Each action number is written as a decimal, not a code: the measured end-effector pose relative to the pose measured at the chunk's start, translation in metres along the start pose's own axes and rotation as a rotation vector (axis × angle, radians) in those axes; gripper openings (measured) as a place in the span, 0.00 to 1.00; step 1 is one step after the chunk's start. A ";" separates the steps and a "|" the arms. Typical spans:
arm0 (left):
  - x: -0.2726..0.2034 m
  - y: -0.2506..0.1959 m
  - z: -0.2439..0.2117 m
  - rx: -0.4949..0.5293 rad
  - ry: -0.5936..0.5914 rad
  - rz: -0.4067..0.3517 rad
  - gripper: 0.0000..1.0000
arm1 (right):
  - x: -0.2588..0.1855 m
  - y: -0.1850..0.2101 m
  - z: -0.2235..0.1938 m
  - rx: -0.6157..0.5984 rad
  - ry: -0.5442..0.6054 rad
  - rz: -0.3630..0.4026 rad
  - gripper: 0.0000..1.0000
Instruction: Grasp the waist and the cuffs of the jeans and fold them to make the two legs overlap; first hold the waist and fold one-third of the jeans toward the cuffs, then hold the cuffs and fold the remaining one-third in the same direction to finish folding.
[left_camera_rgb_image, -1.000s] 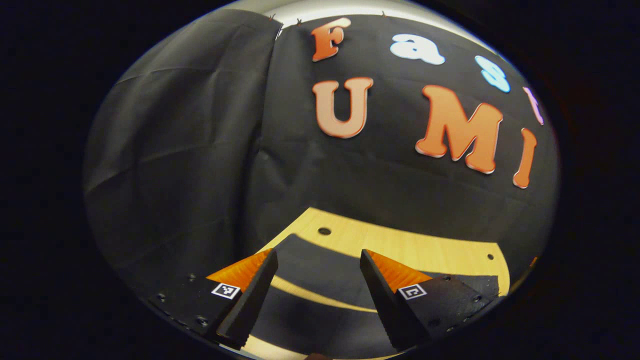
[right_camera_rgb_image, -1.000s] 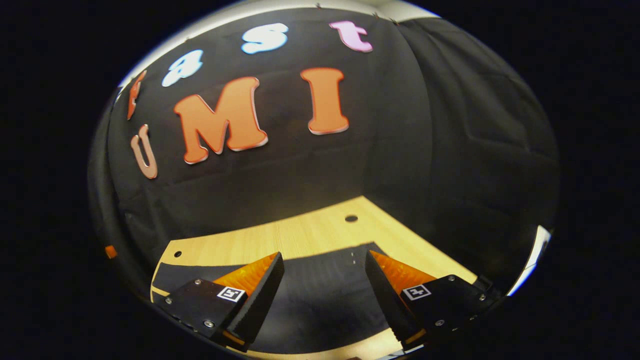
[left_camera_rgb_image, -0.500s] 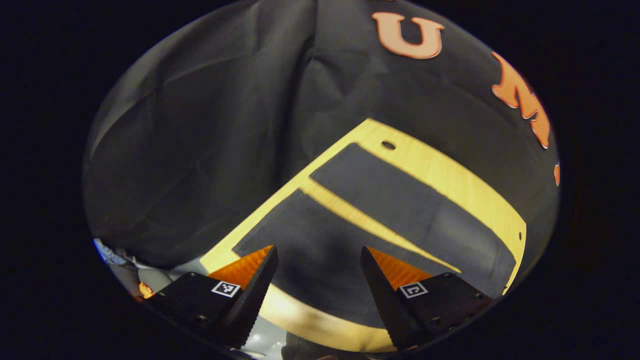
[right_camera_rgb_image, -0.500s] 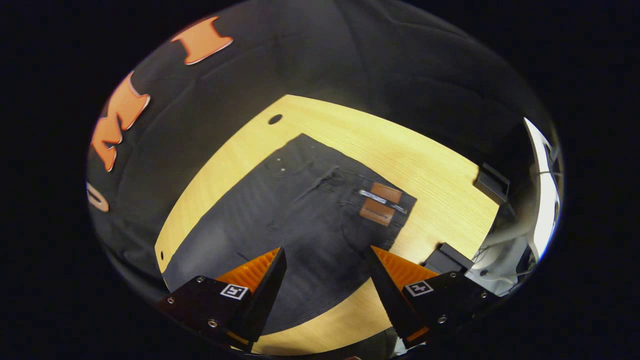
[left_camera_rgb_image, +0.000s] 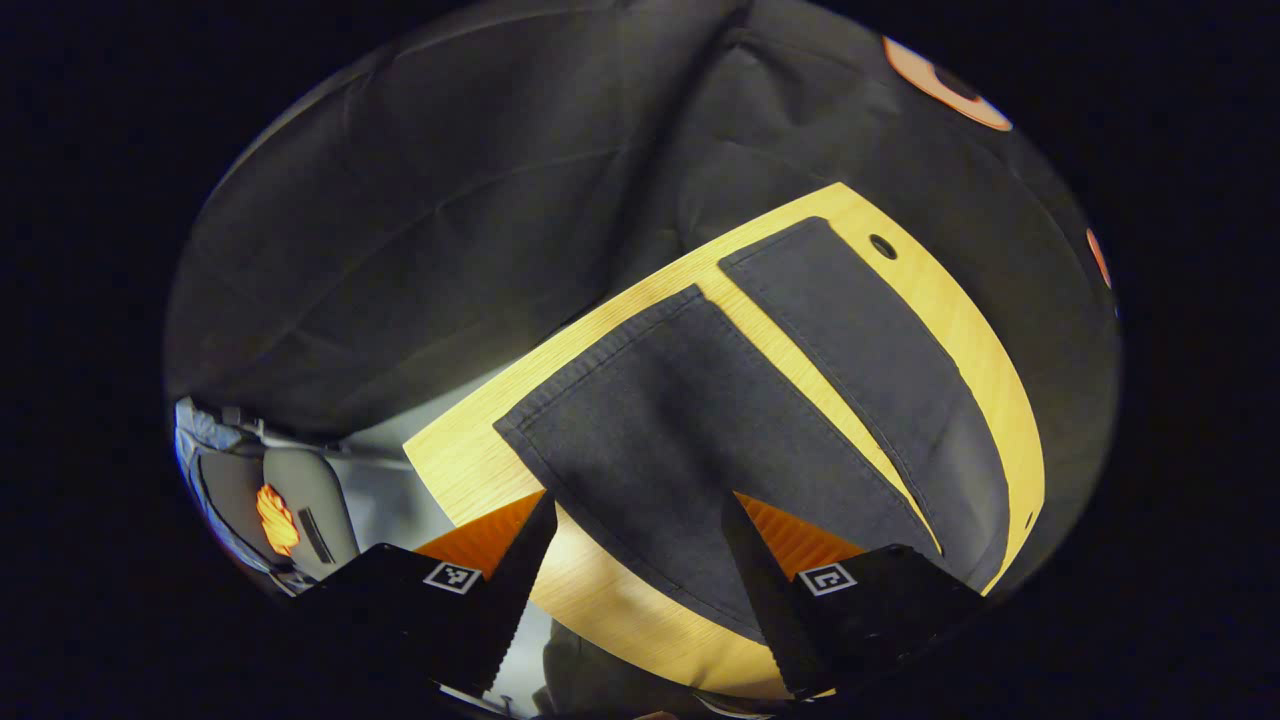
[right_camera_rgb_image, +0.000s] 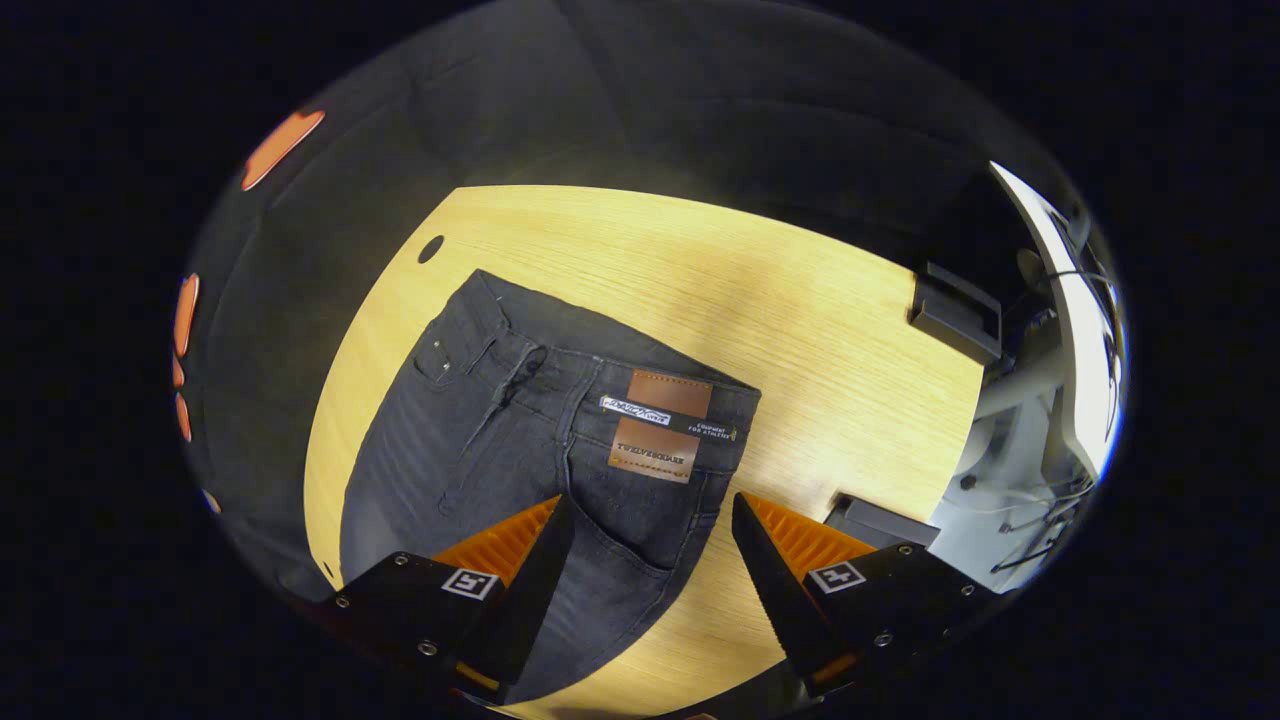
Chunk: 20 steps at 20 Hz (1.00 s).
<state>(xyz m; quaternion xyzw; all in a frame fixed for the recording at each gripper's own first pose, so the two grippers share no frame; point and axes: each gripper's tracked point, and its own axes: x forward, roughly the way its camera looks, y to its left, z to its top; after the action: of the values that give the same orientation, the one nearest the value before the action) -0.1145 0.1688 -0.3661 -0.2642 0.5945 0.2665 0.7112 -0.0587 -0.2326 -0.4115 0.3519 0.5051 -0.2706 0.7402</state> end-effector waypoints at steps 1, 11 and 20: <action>0.003 0.003 0.000 -0.027 0.024 0.008 0.99 | 0.003 -0.004 0.001 0.013 0.006 -0.016 0.97; 0.017 0.058 0.002 -0.173 0.156 0.062 0.99 | 0.020 -0.017 -0.010 -0.055 0.085 -0.185 0.71; 0.059 0.054 0.016 -0.143 0.238 0.135 0.94 | 0.023 -0.014 -0.005 -0.044 0.070 -0.212 0.27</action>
<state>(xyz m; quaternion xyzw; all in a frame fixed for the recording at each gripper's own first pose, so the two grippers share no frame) -0.1315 0.2220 -0.4254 -0.3034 0.6705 0.3220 0.5956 -0.0647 -0.2379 -0.4376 0.2893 0.5707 -0.3240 0.6969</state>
